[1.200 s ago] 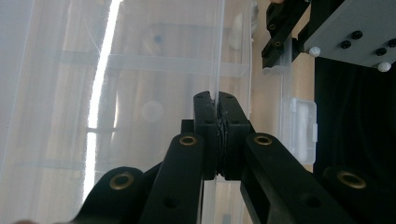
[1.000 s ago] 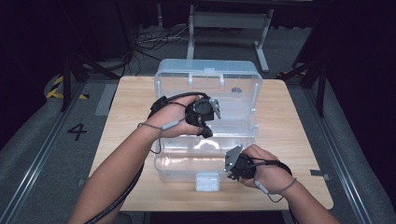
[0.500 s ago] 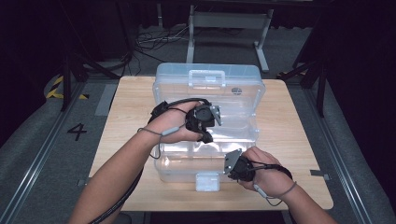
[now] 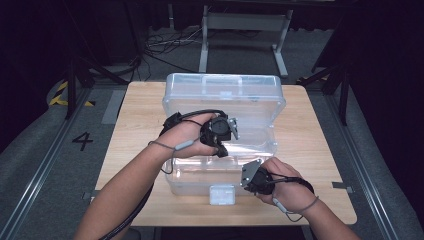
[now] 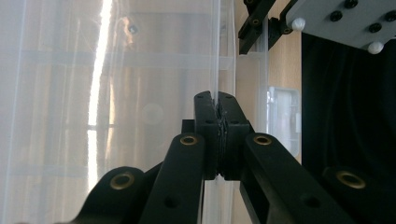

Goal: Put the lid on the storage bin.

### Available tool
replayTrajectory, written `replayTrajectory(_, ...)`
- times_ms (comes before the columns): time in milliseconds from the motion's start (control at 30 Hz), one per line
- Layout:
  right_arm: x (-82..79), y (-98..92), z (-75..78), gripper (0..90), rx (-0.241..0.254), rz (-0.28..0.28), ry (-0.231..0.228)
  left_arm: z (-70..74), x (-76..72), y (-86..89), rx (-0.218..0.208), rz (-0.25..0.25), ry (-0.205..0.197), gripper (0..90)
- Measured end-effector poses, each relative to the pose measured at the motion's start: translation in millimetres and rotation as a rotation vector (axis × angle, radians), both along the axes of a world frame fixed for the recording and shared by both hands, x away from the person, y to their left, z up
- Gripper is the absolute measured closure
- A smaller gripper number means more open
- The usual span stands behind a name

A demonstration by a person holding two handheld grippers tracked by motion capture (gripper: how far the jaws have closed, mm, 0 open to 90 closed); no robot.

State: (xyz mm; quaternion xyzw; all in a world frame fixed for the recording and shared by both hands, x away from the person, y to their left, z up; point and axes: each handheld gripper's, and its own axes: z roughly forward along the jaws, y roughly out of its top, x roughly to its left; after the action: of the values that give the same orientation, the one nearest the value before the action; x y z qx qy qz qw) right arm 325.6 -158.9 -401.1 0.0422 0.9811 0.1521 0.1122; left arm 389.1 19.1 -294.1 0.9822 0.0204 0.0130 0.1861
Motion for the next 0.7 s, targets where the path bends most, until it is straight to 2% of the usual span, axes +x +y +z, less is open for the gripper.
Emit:
replayTrajectory(100,-0.5,-1.5,2.5,81.5,0.007,-0.003,0.000,-0.5,-2.1,-0.4,0.004,0.003,-0.009,89.0)
replayTrajectory(233,-1.9,-5.2,7.9,81.0,0.022,0.002,-0.022,-0.8,-5.3,-1.4,0.010,0.005,-0.032,89.1)
replayTrajectory(433,-5.2,-7.0,11.7,80.2,0.016,0.001,-0.035,-2.0,-5.8,0.2,0.004,0.010,-0.021,89.1)
replayTrajectory(467,-4.2,-7.1,12.1,79.6,0.025,0.019,-0.050,-2.0,-5.6,0.1,0.002,0.009,-0.022,89.1)
replayTrajectory(600,-7.9,-9.8,21.2,80.2,0.054,0.019,-0.048,-1.8,-5.4,-0.4,0.003,0.008,-0.024,89.1)
replayTrajectory(700,-13.3,-15.2,36.6,82.7,0.090,0.032,-0.065,-1.5,-5.0,-0.6,0.007,0.005,-0.024,89.1)
